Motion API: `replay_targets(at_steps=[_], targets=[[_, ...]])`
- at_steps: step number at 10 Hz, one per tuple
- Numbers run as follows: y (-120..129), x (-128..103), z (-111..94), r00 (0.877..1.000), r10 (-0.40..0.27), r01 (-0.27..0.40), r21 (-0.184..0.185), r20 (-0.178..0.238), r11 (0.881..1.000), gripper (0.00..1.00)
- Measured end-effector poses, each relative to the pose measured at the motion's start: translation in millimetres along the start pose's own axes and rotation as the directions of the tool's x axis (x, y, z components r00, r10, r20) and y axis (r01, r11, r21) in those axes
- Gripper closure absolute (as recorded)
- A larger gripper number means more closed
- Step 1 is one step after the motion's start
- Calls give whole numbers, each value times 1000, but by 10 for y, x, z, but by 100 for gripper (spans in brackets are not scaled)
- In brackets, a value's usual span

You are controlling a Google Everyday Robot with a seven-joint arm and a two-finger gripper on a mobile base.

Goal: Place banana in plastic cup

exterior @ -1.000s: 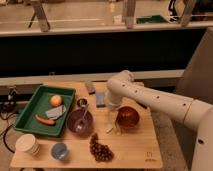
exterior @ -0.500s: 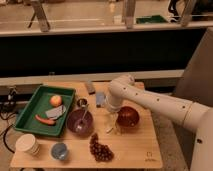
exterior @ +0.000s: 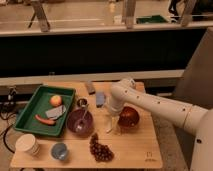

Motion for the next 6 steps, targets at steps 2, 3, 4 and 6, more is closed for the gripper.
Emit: replay_targets(at_steps=[2, 3, 4, 6], targets=[[13, 41, 38, 1000, -7, 7, 2, -5, 1000, 20], [14, 66, 50, 1000, -10, 10, 4, -11, 1000, 20], [22, 92, 72, 1000, -16, 16, 3, -18, 1000, 20], [34, 136, 126, 999, -32, 32, 2, -25, 999, 20]])
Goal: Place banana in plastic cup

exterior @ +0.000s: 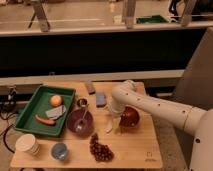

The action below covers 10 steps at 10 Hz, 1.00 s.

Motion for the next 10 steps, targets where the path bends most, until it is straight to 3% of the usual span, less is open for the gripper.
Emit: replay_targets(at_steps=[10], targets=[[106, 239, 252, 1000, -20, 19, -59, -18, 998, 20]])
